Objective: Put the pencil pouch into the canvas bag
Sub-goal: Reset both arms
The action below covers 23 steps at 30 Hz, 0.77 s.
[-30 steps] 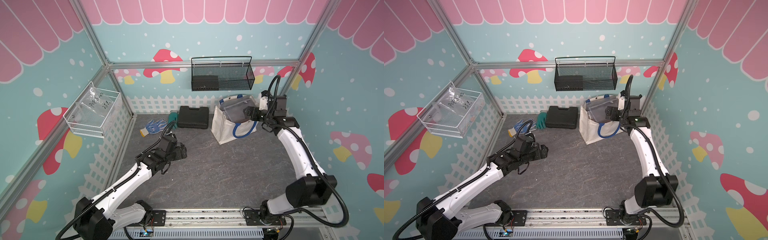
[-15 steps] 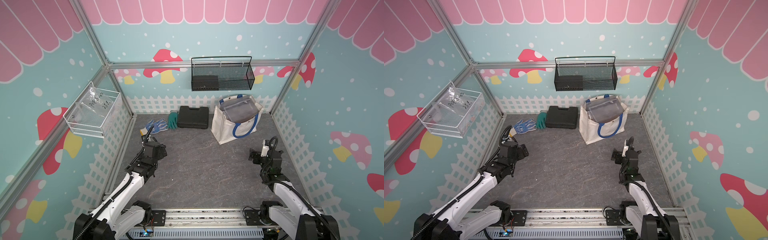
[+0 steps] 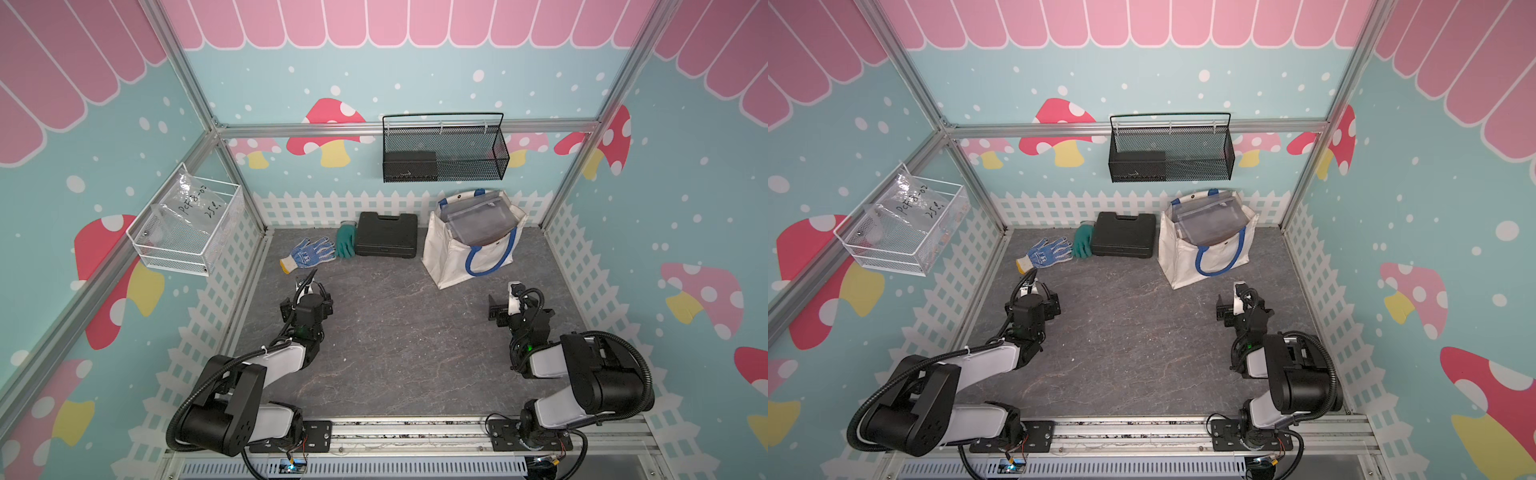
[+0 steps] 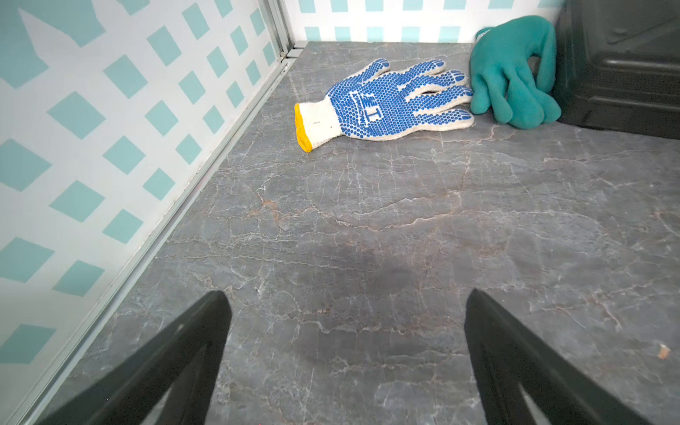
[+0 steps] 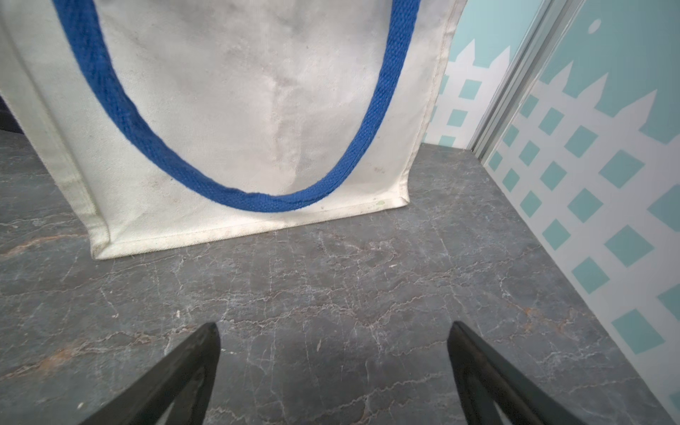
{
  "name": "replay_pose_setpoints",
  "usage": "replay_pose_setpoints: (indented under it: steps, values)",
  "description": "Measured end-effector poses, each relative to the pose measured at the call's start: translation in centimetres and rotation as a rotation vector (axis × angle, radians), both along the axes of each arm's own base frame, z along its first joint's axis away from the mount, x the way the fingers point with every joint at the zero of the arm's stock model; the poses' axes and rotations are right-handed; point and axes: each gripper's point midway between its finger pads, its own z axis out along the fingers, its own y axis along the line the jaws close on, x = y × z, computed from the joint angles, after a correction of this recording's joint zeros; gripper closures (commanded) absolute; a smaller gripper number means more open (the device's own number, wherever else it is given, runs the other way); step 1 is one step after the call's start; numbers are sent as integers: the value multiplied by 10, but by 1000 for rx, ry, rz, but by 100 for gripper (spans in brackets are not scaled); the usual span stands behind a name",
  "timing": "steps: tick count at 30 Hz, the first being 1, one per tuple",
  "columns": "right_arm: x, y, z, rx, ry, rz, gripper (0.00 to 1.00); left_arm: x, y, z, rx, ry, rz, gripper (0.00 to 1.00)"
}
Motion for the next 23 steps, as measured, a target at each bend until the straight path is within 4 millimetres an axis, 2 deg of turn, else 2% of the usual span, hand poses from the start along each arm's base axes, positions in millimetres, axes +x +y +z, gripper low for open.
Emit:
replay_pose_setpoints:
  steps: [3,7,9,23]
  values:
    - [1,-6,7,-5,-27,-32,2,13,1,4,-4,-52,-23,1]
    - [2,-9,11,-8,-44,-50,2,19,23,-1,-48,-90,-3,1]
    - [2,-9,13,-9,-51,-53,2,19,27,-5,-68,-83,-3,1]
    - [3,-6,16,-7,-62,-35,1,26,20,3,-115,-129,-62,1]
